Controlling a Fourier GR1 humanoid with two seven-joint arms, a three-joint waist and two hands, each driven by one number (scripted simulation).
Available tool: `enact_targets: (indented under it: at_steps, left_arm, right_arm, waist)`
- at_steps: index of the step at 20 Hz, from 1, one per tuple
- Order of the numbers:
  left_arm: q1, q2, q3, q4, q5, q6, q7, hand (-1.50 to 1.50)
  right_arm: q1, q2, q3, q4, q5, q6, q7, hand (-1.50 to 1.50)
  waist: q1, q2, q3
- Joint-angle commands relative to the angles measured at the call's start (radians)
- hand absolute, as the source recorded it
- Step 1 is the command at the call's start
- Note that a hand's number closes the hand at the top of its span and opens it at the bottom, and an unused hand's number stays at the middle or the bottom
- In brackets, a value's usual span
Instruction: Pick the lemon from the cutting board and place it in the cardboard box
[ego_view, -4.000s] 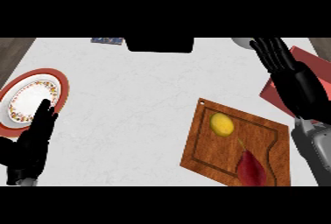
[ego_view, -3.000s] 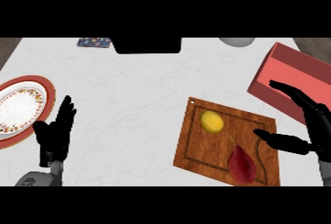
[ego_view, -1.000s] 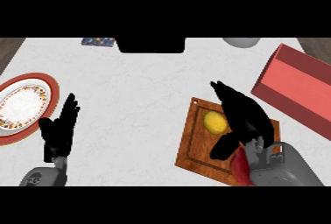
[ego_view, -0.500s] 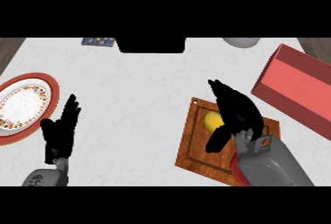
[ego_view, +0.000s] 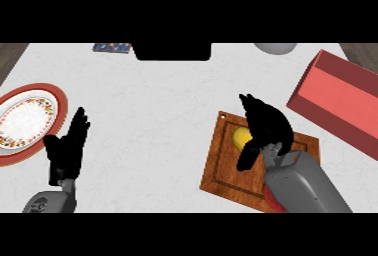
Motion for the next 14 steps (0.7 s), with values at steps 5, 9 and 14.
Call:
enact_targets:
  at_steps: [5,9,14]
  left_arm:
    - [-0.040,-0.024,0.046,0.077,-0.012,-0.014,-0.035,0.00]
    - [0.055,-0.028,0.017,-0.088,-0.037,-0.025,0.031,0.00]
    - [0.051,-0.043,0.026,-0.093,-0.055,-0.033,0.043,0.00]
  right_arm:
    - [-0.052,0.033,-0.061,0.115,0.058,0.049,-0.015,-1.50]
    - [0.030,0.063,-0.041,0.044,0.102,0.065,-0.016,-1.50]
    - [0.009,0.108,-0.057,0.158,0.169,0.006,-0.075,-1.50]
  waist:
    - [0.000,0.002,0.000]
    - [0.001,-0.001,0.000]
    - [0.002,-0.001,0.000]
